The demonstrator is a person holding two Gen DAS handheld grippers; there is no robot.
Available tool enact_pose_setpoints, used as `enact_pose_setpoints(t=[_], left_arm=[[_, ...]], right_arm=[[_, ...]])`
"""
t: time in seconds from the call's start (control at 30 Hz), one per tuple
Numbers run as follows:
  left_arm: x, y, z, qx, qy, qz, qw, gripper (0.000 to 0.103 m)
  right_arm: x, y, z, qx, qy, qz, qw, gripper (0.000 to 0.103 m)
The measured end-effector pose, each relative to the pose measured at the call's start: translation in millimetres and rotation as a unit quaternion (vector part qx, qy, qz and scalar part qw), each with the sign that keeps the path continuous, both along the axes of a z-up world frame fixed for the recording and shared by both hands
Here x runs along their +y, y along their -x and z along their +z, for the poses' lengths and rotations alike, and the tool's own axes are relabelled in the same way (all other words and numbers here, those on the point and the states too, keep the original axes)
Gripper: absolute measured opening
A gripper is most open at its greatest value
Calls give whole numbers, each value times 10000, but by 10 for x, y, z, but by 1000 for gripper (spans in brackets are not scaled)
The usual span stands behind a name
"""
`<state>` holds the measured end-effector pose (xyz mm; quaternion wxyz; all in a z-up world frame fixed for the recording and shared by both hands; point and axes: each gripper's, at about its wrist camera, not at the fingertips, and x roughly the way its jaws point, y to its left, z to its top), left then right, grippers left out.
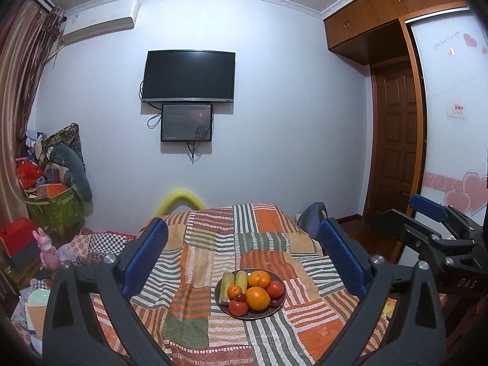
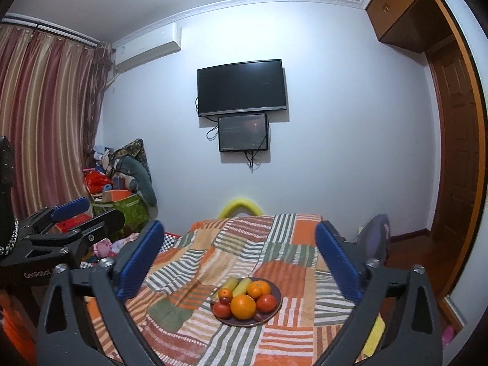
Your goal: Organize fruits
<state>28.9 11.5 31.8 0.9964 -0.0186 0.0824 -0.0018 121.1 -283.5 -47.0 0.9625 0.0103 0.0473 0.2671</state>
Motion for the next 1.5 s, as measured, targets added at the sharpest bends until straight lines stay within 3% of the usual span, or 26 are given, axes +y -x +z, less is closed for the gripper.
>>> enact_pose_setpoints(t=[1.5], left_arm=[[42, -37, -13, 114, 129, 1, 9999, 103]], right_arm=[[-10, 61, -6, 14, 151, -273, 9995, 103]])
